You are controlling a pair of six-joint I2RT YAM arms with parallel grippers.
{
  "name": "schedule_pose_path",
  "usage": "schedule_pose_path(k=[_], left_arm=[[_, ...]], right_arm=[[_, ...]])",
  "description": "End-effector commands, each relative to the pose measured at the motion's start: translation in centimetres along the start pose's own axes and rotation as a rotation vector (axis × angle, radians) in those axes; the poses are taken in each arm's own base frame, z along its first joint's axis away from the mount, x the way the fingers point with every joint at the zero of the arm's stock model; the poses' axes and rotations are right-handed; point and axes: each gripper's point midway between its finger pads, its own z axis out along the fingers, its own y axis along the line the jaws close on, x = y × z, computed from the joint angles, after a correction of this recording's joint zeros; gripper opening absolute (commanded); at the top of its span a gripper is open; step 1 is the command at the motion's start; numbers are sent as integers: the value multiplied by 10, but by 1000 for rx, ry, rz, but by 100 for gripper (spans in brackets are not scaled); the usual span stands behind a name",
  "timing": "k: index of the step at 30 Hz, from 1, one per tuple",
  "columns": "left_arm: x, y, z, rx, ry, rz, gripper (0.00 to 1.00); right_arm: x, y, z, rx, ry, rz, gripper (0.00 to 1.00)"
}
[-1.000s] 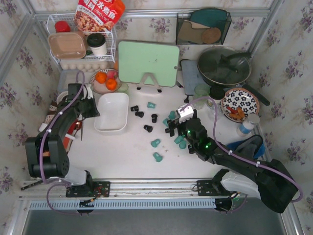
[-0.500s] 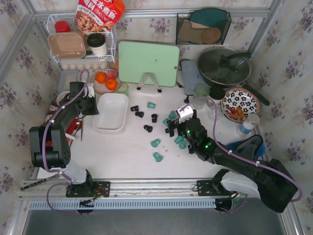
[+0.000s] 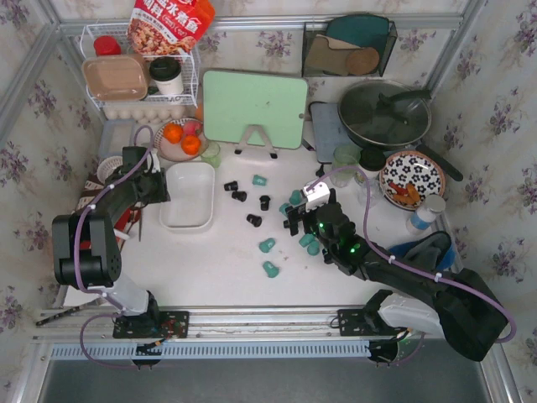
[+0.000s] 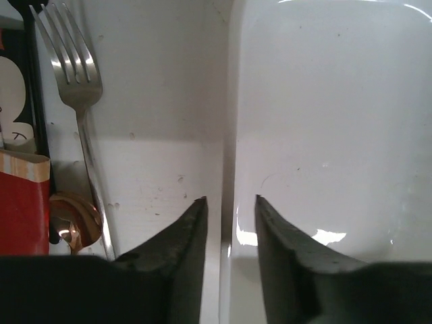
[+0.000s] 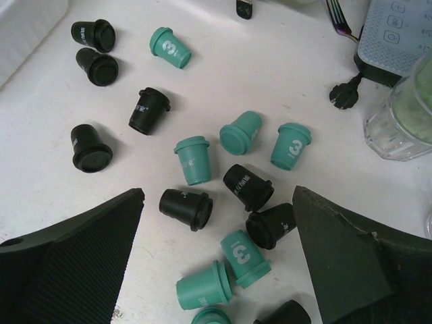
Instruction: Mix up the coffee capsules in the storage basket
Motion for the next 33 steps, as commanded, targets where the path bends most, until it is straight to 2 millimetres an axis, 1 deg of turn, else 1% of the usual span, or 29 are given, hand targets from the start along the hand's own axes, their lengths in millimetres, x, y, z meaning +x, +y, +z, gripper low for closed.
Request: schedule_pose_path(k=[1, 2, 5, 6, 7, 11, 14, 15, 16, 19, 23, 25, 27, 30, 33], left_arm=[[-11, 0, -5, -13, -47, -9, 44], [-14, 0, -8, -13, -60, -6, 48], [-23, -3, -18, -14, -98, 0, 54], [-28, -5, -24, -15, -115, 4, 59], [-31, -8, -28, -18, -127, 12, 60], [-46, -18, -51, -50, -167, 54, 62], [-57, -26, -72, -93, -197, 93, 63], [-60, -31, -79, -109, -201, 110, 63], [-69, -35, -88, -132, -219, 123, 63], [-76, -52, -107, -168, -208, 202, 63], [-78, -83, -126, -145, -207, 324, 62], [-73, -101, -133, -86, -205, 365, 61], [-70, -120, -148, -10, -246, 378, 60], [-59, -146, -160, 107, -286, 380, 61], [-44, -165, -169, 193, -304, 396, 64]], right_arm=[[-13, -1, 2, 16, -43, 24, 100], [-13, -2, 2, 19, -43, 25, 100], [-12, -1, 3, 16, -42, 25, 100], [-12, -1, 3, 13, -41, 26, 100], [-12, 0, 3, 11, -40, 27, 100], [-13, 2, 3, -1, -46, 32, 100], [-12, 4, 3, -5, -49, 34, 100], [-12, 4, 4, -8, -48, 35, 100], [-11, 6, 4, -13, -47, 37, 100], [-8, 13, 8, -38, -34, 40, 100], [2, 24, 15, -69, 1, 21, 97], [6, 34, 19, -93, 18, 9, 96], [11, 45, 22, -122, 35, -4, 95], [18, 64, 26, -160, 59, -8, 94], [27, 85, 27, -221, 92, 21, 91]])
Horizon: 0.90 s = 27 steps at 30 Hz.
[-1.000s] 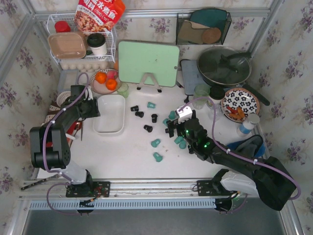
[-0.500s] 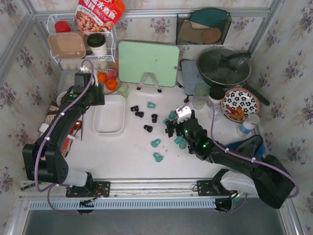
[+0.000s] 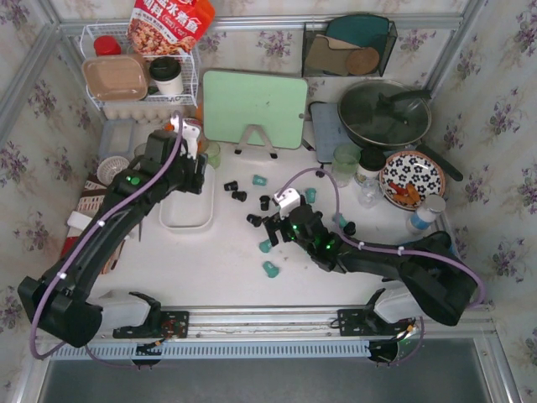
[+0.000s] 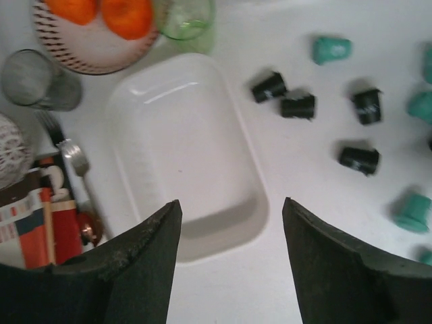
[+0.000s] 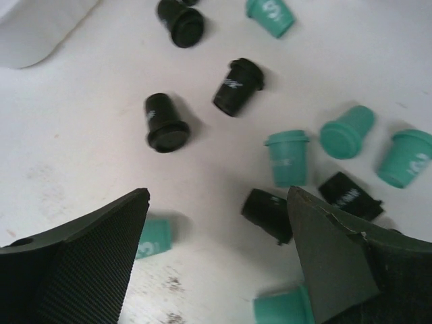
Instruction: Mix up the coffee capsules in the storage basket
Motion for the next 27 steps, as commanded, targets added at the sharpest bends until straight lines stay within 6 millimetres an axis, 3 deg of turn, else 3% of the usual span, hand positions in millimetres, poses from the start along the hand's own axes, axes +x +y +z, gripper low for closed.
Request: schedule_pose_path(k=[1, 4, 13, 20, 27], left_arm=[[3, -34, -14, 135, -45, -1, 64], [5, -43, -26, 158, -83, 36, 65], [-4, -48, -45, 190, -138, 9, 65], [-4, -49, -49, 204, -149, 0, 66], [-3, -52, -47, 217, -141, -5, 67]], right_arm=[[-4, 29, 6, -91, -14, 63, 89], [1, 41, 8, -147, 0, 110, 85], [30, 66, 9, -250, 86, 218, 72], [54, 62, 20, -204, 169, 172, 66], [59, 58, 20, -170, 190, 115, 66]])
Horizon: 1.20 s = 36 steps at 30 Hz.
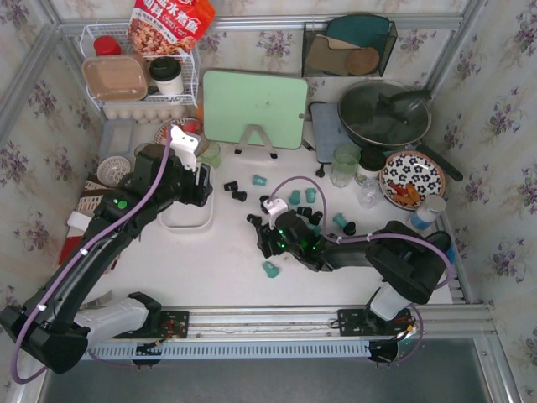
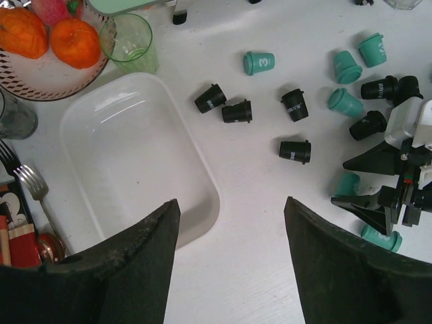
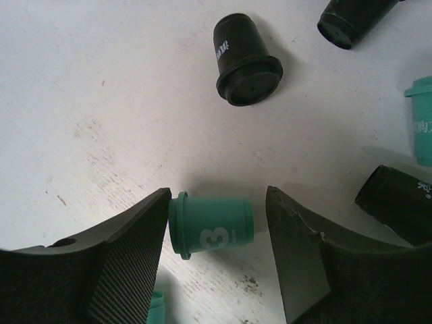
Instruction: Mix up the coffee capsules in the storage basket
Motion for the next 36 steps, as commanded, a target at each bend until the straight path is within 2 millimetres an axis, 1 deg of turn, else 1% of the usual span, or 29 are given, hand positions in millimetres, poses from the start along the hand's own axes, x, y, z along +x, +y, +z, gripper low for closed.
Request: schedule_pose_path(k=[1, 7, 11, 15, 19, 21, 23, 26, 29, 31, 33, 36], left_arm=[[-5, -3, 1, 12, -18, -17, 67], [-4, -3, 3, 15, -14, -22, 67], [-4, -5, 3, 22, -10, -28, 67], [-3, -6, 3, 27, -5, -32, 68], [-3, -9, 4, 42, -6, -40, 68], [-1, -11, 6, 55, 1, -45, 68], [0, -15, 7, 72, 10, -54, 68], [2, -22, 11, 109, 27, -68, 68], [3, -28, 14, 143, 41, -78, 68], [4, -29, 15, 148, 49, -82, 68], [4, -30, 15, 150, 53, -82, 68], [6, -35, 17, 177, 58, -87, 66]], right_arm=[[-2, -5, -2, 36, -2, -47, 67], [7, -6, -9, 35, 18, -70, 70], [5, 4, -6, -19, 13, -91, 68], [8, 9, -6, -37, 23, -104, 65], [2, 9, -9, -36, -3, -118, 59], [-6, 10, -12, -36, -33, -131, 57], [-18, 11, -16, -40, -78, -144, 56], [-49, 15, -29, -46, -199, -169, 53], [-81, 17, -48, -50, -340, -203, 50], [-93, 19, -56, -51, -385, -229, 50], [-101, 19, -61, -44, -409, -250, 49], [-117, 19, -74, -41, -505, -290, 49]])
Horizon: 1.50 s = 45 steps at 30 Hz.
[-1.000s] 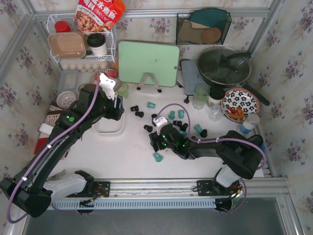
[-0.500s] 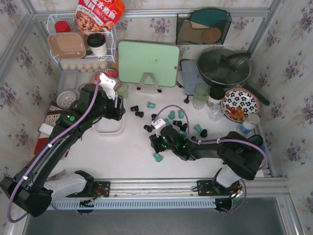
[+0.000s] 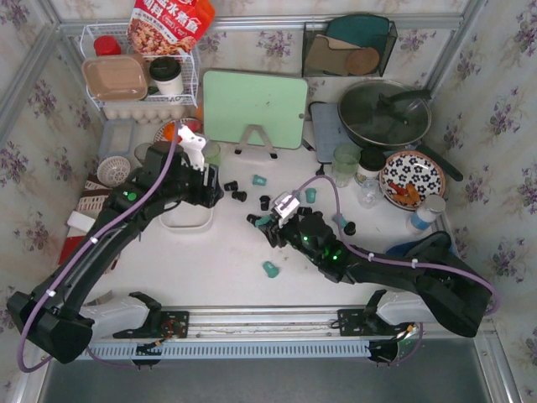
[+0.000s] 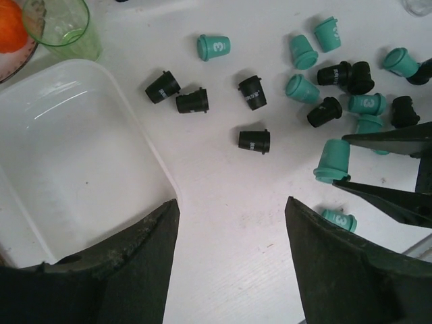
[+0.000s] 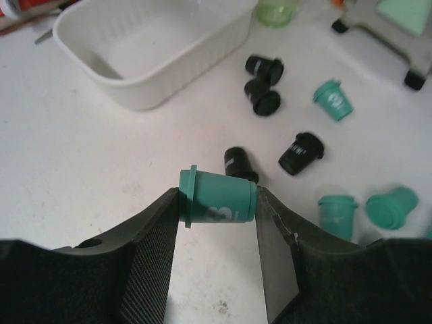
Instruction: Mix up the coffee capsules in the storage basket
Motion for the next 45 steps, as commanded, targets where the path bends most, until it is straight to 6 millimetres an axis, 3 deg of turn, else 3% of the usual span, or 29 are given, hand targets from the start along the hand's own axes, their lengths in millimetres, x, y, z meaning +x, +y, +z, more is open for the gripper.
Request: schedule_pose_path(k=[1, 7, 10, 18, 21, 26, 33, 45], left_arm=[[-3, -13, 2, 71, -6, -11, 65], [-1, -36, 7, 208, 30, -26, 61], [0, -50, 9, 286, 41, -41, 61], [0, -75, 13, 439, 59, -85, 58], [2, -82, 17, 466, 60, -105, 58], [13, -98, 24, 509, 103, -88, 56], [27, -115, 32, 546, 166, -53, 45], [40, -132, 38, 565, 160, 15, 40]], right_arm=[[-41, -6, -9, 17, -198, -99, 48], [-87, -12, -43, 51, -519, -250, 42], [-95, -10, -57, 46, -614, -306, 40], [-81, 1, -78, -7, -720, -424, 43], [-76, 12, -74, -26, -711, -496, 48], [-77, 22, -71, -22, -715, -568, 48], [-95, 24, -75, 8, -766, -579, 45], [-125, 36, -75, -8, -855, -551, 45]])
